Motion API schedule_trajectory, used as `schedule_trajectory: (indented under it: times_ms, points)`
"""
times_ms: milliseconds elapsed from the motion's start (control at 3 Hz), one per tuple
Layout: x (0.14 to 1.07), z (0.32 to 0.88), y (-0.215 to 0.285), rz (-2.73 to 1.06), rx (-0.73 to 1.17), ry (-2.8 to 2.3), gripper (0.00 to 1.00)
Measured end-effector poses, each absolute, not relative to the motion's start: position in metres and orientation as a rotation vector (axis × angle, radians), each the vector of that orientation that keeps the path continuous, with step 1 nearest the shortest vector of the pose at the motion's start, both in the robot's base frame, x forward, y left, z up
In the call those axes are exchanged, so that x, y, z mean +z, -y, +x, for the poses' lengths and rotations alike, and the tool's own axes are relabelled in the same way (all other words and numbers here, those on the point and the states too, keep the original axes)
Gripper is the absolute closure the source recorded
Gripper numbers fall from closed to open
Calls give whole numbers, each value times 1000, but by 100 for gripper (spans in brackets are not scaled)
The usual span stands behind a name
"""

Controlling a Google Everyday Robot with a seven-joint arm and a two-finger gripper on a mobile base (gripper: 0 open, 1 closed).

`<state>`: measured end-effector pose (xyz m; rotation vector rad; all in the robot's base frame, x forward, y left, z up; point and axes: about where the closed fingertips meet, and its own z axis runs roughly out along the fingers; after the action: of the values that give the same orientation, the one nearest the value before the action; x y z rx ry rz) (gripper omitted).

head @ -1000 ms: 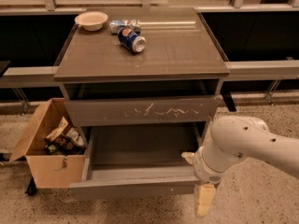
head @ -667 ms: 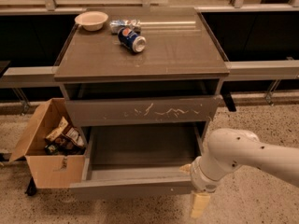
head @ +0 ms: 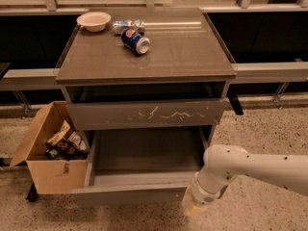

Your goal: Close middle drawer

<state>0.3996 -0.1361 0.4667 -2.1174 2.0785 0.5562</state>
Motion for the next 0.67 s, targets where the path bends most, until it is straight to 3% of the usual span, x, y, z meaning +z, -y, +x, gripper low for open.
schedule_trajectory:
  times_ms: [333, 667]
  points:
    - [428, 407, 130, -2115, 599, -2116, 86]
    - [420, 403, 128, -2117, 624, -2120, 100]
